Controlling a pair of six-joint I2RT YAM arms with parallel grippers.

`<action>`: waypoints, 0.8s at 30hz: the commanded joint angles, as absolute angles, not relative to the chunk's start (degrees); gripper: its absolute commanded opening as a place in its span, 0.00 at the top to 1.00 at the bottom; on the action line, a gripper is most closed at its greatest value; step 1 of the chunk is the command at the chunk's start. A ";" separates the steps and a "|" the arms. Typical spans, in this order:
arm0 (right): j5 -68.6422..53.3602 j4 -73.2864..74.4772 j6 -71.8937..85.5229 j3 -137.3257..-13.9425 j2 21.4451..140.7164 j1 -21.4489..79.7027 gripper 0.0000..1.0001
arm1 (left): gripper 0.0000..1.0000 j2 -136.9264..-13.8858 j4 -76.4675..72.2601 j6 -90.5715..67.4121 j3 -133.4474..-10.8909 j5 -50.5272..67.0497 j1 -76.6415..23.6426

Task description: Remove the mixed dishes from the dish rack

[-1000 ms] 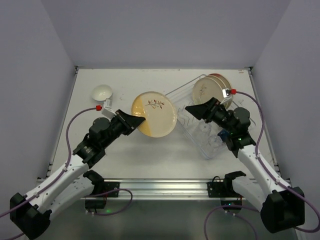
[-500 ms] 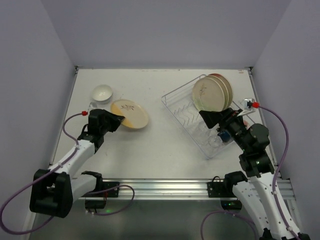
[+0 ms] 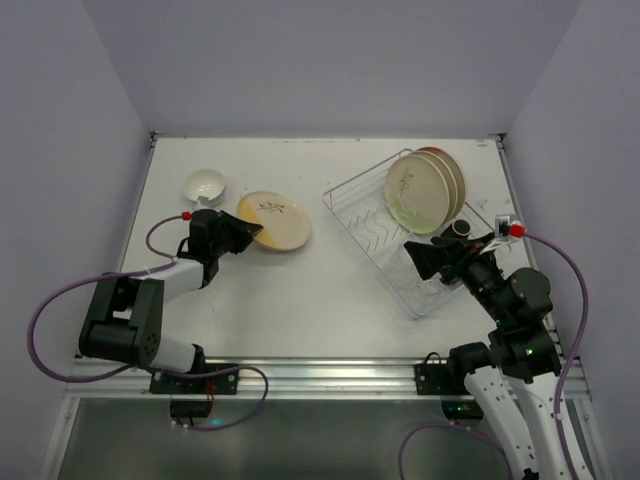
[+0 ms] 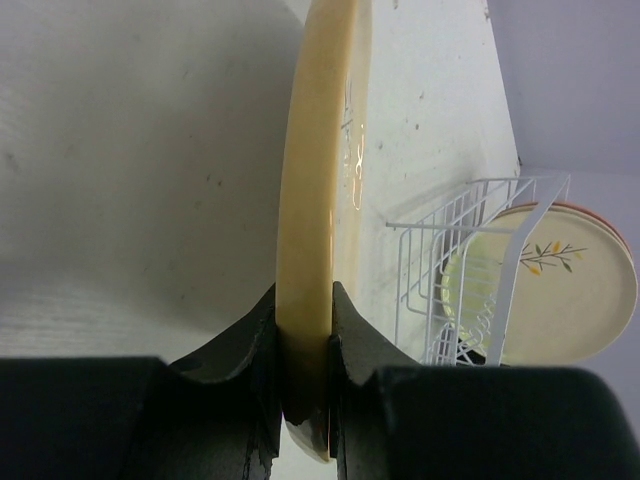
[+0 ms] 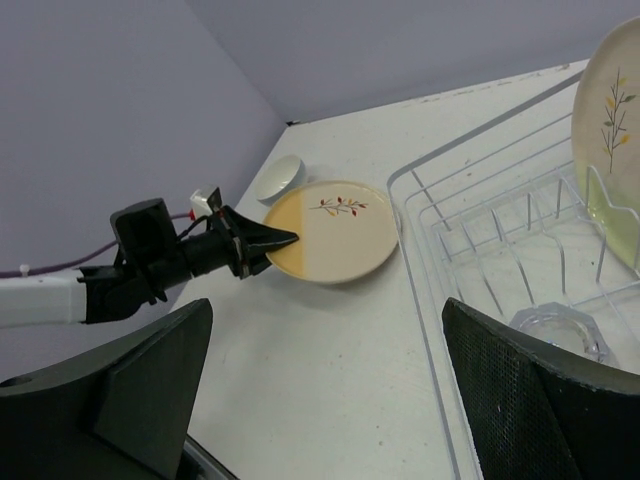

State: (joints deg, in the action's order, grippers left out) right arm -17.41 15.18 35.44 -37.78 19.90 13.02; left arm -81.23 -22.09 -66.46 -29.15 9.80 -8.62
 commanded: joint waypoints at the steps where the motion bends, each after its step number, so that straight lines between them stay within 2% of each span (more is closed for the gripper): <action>1: -16.61 17.31 32.26 -40.78 20.21 12.83 0.01 | 0.95 -85.77 -28.22 -65.21 -34.54 10.20 -8.17; 5: -16.17 17.75 31.64 -39.73 19.69 12.83 0.01 | 0.82 -87.45 -24.89 -63.81 -36.29 8.53 -8.17; 7: -15.73 17.75 31.29 -39.03 19.42 12.83 0.01 | 0.71 -87.80 -23.65 -63.02 -36.56 6.34 -8.17; 12: -16.08 17.75 31.11 -38.85 20.56 12.83 0.01 | 0.66 -91.22 -21.09 -62.32 -38.49 6.24 -8.26; 15: -15.73 17.75 30.85 -38.41 20.65 12.83 0.01 | 0.54 -92.98 -19.95 -62.23 -39.37 5.89 -8.26; 18: -15.03 17.84 30.50 -37.71 20.48 12.83 0.01 | 0.52 -93.95 -19.78 -61.44 -40.07 6.15 -8.26; 23: -15.64 18.81 30.41 -38.58 21.71 12.83 0.01 | 0.35 -94.40 -14.51 -59.33 -43.06 4.13 -8.35; 24: -15.64 18.98 30.24 -38.76 21.88 12.92 0.01 | 0.28 -94.31 -13.72 -59.07 -43.41 3.35 -8.44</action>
